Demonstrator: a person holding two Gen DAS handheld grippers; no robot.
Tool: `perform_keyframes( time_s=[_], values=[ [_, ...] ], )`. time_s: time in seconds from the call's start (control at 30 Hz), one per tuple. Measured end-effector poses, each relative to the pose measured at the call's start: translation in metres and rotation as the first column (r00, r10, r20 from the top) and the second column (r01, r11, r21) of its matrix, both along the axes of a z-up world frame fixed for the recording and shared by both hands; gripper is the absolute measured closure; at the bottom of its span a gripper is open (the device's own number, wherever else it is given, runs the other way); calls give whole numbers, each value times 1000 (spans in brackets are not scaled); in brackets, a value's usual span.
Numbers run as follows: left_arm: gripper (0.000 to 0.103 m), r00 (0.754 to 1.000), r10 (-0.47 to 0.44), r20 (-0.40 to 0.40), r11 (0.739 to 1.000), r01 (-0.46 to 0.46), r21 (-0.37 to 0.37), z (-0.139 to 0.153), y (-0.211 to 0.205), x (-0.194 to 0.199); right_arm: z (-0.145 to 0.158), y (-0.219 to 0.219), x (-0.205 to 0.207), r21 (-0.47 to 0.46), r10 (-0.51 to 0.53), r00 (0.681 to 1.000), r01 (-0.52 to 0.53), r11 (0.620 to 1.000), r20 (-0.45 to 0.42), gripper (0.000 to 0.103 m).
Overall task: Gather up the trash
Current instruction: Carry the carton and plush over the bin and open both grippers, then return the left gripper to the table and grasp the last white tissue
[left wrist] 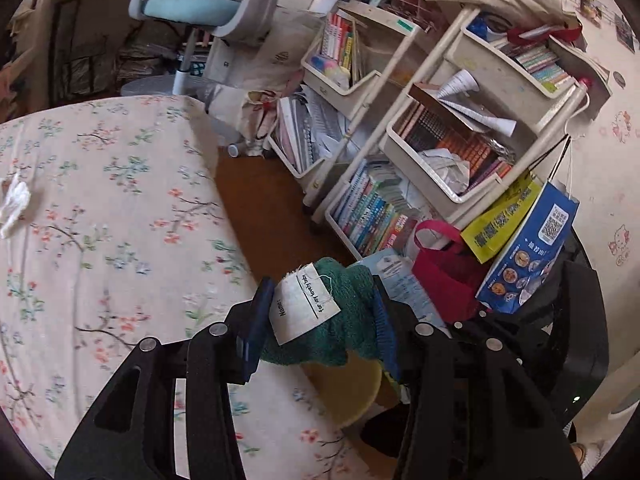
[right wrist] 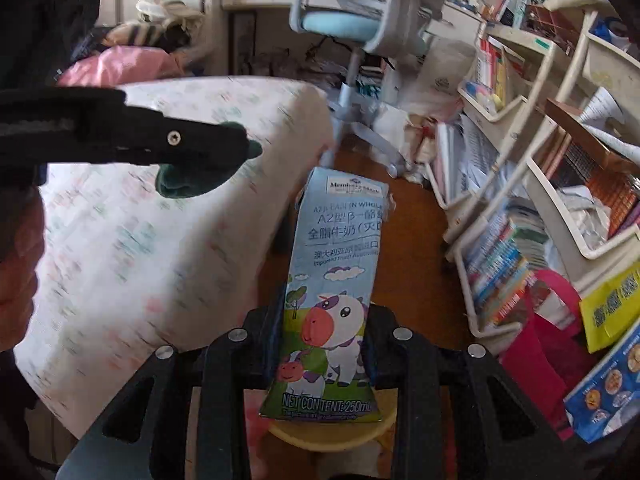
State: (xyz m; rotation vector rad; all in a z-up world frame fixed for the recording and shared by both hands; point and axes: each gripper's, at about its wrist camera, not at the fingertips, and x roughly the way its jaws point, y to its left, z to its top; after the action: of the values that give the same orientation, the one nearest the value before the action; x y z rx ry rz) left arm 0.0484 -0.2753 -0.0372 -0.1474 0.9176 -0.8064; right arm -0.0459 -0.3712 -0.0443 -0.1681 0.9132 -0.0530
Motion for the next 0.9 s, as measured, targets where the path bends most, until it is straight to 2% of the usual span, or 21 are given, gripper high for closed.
perform_keyframes(
  time_s=[0.07, 0.1, 0.2, 0.33, 0.4, 0.47, 0.53, 0.6, 0.7, 0.8, 0.9],
  values=[
    [54, 1000, -8, -14, 1000, 8, 15, -7, -17, -4, -4, -11, 1, -17, -40, 999, 40, 999, -18, 46],
    [52, 1000, -12, -23, 1000, 12, 18, -10, -22, -4, -5, -16, 3, -19, -56, 998, 56, 998, -33, 44],
    [45, 1000, 0, -21, 1000, 1, 26, -10, -20, -2, 0, -23, 3, 2, -78, 997, 78, 997, -19, 44],
    [41, 994, 101, 45, 995, -102, 3, 7, 4, 9, 6, -20, -1, 12, -50, 998, 50, 999, 23, 41],
    [37, 975, 201, 99, 979, -202, 4, 18, 29, 17, 11, -15, -1, 20, -34, 998, 33, 999, 46, 40],
    [31, 935, 325, 144, 944, -331, 14, 26, 61, 27, 15, -10, -2, 31, -17, 998, 15, 999, 63, 39],
    [28, 875, 453, 171, 885, -465, 36, 29, 95, 38, 18, -4, -1, 49, 3, 997, -7, 999, 76, 38],
    [28, 821, 550, 153, 823, -564, 65, 26, 128, 53, 20, 2, 1, 74, 24, 997, -30, 997, 76, 38],
    [28, 752, 645, 135, 745, -658, 105, 15, 169, 70, 21, 17, 2, 85, 65, 995, -72, 994, 78, 38],
    [28, 726, 671, 150, 708, -687, 162, 6, 193, 83, 24, 32, 3, 92, 105, 991, -113, 989, 85, 38],
    [28, 729, 661, 177, 697, -684, 212, -1, 203, 93, 28, 48, 4, 105, 149, 984, -159, 982, 100, 38]
  ],
)
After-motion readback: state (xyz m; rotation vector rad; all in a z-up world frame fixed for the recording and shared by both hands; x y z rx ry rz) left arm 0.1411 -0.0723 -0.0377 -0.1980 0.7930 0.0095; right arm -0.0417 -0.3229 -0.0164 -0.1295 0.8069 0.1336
